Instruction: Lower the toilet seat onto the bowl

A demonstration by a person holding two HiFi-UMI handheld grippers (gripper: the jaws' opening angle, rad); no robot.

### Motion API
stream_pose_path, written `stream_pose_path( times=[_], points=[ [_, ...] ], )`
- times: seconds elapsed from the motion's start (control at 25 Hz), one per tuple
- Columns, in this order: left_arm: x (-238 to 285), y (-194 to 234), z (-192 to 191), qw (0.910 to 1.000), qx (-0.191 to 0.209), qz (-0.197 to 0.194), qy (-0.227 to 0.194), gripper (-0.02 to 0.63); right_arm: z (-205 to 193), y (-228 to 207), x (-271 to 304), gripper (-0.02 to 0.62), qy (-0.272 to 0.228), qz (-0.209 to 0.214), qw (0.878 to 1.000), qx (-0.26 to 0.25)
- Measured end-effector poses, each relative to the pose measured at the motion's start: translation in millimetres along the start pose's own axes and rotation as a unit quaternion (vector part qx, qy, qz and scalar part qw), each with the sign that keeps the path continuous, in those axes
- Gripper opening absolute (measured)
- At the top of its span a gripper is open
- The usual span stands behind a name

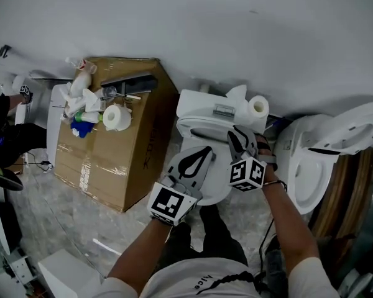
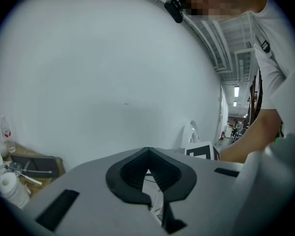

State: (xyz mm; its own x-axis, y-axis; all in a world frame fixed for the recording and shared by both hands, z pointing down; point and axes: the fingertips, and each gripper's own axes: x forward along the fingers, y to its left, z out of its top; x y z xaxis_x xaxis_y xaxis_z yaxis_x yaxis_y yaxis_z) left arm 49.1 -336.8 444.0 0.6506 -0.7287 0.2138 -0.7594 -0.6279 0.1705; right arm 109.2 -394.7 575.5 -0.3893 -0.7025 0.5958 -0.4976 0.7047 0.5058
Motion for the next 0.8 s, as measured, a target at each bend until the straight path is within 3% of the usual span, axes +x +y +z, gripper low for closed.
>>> stream_pose_path(
  times=[0.32, 0.52, 0.8],
  points=[
    [-0.2, 6.9, -7.4, 0.9997, -0.012, 0.016, 0.014, 0.011, -10.4, 3.0, 20.9, 0.091, 0.021, -0.013, 0.999, -0.044],
    [-5.6, 4.1, -10.4, 0.9998, -0.012, 0.01, 0.012, 0.011, -9.0, 9.8, 15.2, 0.046, 0.037, -0.037, 0.994, -0.093],
    [-19.4, 1.3, -6.7, 0.9999, -0.012, 0.0, 0.006, 0.011, -7.0, 21.4, 5.9, 0.044, 0.057, -0.041, 0.993, -0.093]
  ],
)
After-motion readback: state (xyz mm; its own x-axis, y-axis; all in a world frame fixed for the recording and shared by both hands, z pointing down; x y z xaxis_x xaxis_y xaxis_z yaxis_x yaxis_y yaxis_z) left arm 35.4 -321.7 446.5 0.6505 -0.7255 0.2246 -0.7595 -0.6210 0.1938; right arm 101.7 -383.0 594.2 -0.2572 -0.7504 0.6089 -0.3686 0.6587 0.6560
